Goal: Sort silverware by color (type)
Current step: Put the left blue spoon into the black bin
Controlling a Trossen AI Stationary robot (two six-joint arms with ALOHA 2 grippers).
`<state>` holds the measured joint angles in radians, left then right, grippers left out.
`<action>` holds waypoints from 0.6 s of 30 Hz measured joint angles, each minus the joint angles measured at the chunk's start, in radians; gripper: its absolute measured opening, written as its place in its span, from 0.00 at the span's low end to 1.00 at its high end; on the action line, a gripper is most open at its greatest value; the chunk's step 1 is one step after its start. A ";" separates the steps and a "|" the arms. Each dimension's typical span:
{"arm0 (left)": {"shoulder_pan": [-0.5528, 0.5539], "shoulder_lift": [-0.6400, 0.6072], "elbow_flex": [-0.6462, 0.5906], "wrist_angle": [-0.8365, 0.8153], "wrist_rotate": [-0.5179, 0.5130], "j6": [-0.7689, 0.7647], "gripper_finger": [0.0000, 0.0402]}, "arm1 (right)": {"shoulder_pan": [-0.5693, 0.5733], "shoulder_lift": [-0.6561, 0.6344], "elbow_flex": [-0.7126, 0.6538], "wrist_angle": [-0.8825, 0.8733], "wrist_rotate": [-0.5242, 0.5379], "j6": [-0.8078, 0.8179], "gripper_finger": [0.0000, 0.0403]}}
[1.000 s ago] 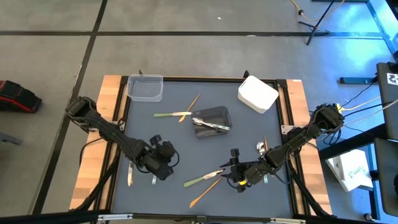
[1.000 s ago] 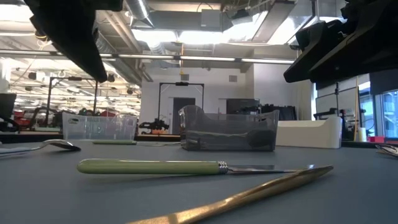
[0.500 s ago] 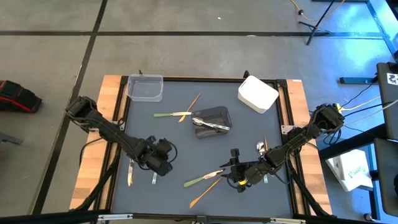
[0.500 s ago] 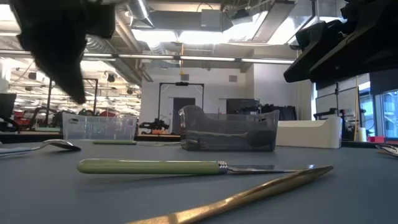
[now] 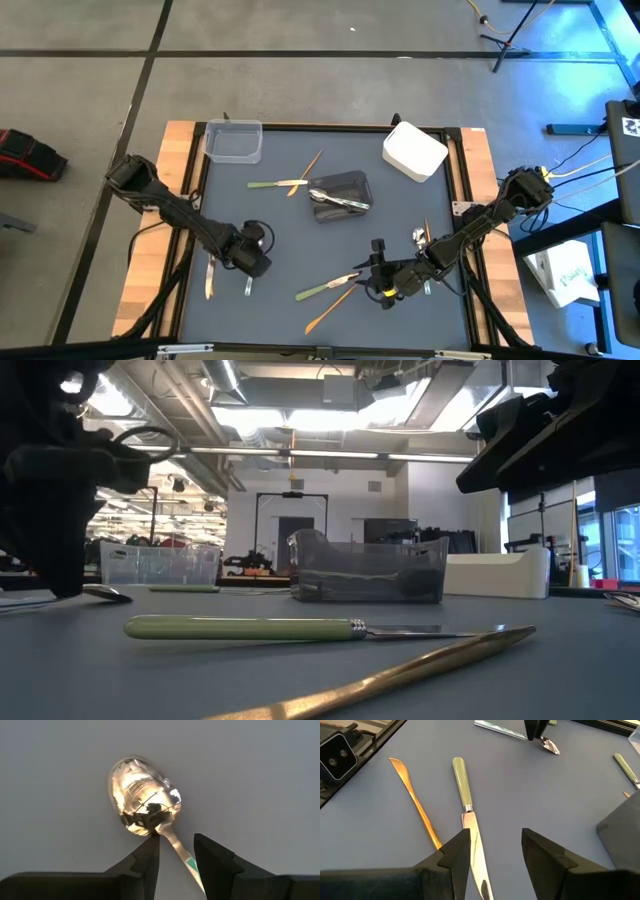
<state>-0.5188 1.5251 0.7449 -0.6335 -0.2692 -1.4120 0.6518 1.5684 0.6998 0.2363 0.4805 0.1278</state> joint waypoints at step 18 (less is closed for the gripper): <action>0.027 0.012 -0.054 0.080 -0.159 0.186 0.05 | 0.000 0.000 0.000 0.000 0.003 -0.002 0.41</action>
<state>-0.4923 1.5372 0.6910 -0.5532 -0.4284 -1.2264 0.6514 1.5684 0.6998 0.2363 0.4831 0.1261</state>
